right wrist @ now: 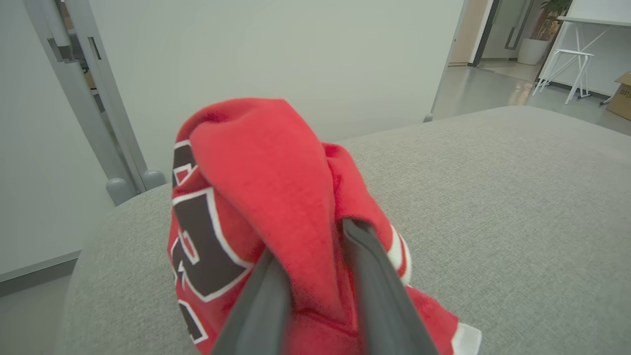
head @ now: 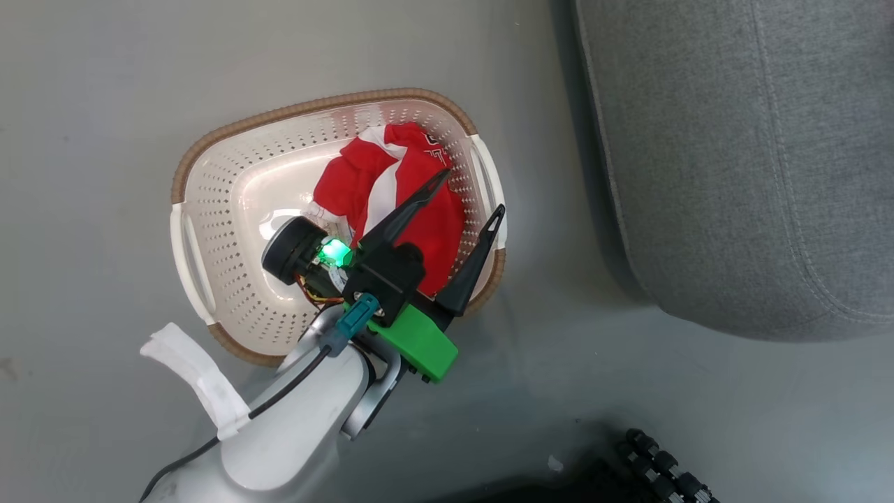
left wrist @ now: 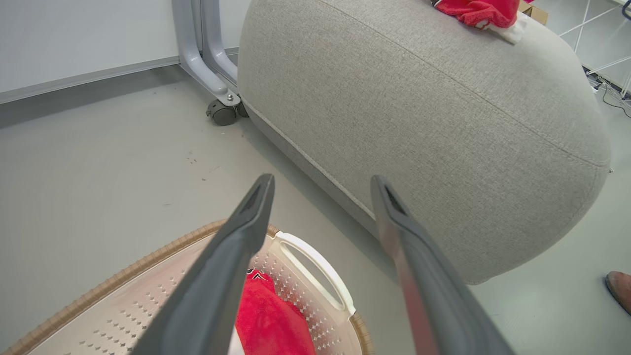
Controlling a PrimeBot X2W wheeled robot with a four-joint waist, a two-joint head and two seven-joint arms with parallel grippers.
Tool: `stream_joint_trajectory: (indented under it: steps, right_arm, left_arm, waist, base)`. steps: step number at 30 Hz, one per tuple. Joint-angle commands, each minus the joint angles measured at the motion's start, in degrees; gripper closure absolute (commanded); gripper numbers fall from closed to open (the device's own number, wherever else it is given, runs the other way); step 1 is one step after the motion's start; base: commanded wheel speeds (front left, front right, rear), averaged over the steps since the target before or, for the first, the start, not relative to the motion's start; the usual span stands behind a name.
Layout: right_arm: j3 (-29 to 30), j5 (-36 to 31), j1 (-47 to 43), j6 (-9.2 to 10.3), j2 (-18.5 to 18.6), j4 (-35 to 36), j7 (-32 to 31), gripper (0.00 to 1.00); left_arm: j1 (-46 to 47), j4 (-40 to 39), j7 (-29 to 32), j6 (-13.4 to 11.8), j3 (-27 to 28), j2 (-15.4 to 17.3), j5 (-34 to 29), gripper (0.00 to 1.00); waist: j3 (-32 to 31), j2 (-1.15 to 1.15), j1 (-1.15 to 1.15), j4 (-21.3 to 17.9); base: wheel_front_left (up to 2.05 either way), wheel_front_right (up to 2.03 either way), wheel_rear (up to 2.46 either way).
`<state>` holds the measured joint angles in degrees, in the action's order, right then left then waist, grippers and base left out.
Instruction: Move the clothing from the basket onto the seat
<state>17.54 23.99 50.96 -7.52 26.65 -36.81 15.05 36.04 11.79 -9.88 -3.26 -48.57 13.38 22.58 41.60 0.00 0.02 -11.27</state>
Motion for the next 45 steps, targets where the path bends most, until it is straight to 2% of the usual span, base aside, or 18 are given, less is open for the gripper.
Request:
stream_joint_trajectory:
  steps: [1, 8, 14, 18, 21, 29, 35, 38, 45]
  right_arm:
    - [0.91, -1.01, -0.78, 0.06, -0.72, 0.38, 0.18, 0.00]
    - [4.17, -7.50, -11.28, 0.07, -6.07, 6.35, 0.18, 0.00]
    - [4.56, -9.35, -22.26, 0.07, -11.42, 11.99, 0.18, 0.00]
    - [2.51, -9.59, -29.21, 0.07, -15.25, 15.08, 0.18, 0.00]
    - [-2.07, -9.95, -33.97, 0.06, -17.11, 17.21, 0.19, 0.00]
    - [-16.51, -8.59, -42.85, 0.07, -18.71, 22.05, 0.18, 0.00]
    - [-23.00, -7.55, -46.66, 0.07, -18.59, 25.37, 0.18, 0.00]
    - [-24.21, -7.80, -48.09, 0.07, -18.55, 27.40, 0.18, 0.00]
    - [-23.02, -8.49, -52.80, 0.07, -19.98, 30.82, 0.18, 0.00]
  left_arm:
    - [-0.40, 0.38, -0.72, -0.39, 0.04, -0.15, -0.01, 0.00]
    - [-2.02, 2.27, -4.02, 0.46, 0.14, -0.92, 0.23, 0.00]
    - [-6.06, 3.66, -5.38, 0.38, 2.07, -2.58, 1.29, 0.00]
    - [-10.43, 2.76, -5.31, 0.72, 5.62, -4.12, 1.97, 0.00]
    - [-14.35, 2.34, -5.26, 0.61, 9.34, -5.04, 2.01, 0.00]
    - [-24.41, 0.69, -5.26, -0.95, 20.42, -7.95, -0.77, 0.00]
    - [-31.09, -0.74, -5.27, -0.88, 27.99, -9.33, -2.75, 0.00]
    - [-33.87, -2.54, -5.27, -0.27, 31.10, -9.89, -4.22, 0.00]
    - [-39.91, -6.76, -5.27, 2.03, 35.12, -10.28, -8.34, 0.00]
  waist:
    - [0.27, 0.00, -0.02, 1.95]
    - [-6.42, 0.00, -0.02, 1.52]
    - [-14.95, 0.00, -0.02, 1.97]
    - [-20.88, 0.00, -0.02, 3.17]
    - [-25.23, 0.00, -0.02, 4.50]
    - [-35.30, 0.00, -0.02, 8.72]
    - [-41.37, 0.00, -0.02, 11.67]
    - [-43.01, 0.00, -0.02, 12.70]
    - [-47.01, 0.00, -0.02, 13.89]
  base:
    - [0.00, 0.00, 0.00]
    - [0.00, 0.00, 0.00]
    - [0.00, 0.00, 0.00]
    - [0.00, 0.00, 0.00]
    - [0.00, 0.00, 0.00]
    - [0.00, 0.00, 0.00]
    - [0.00, 0.00, 0.00]
    - [0.00, 0.00, 0.00]
    - [0.00, 0.00, 0.00]
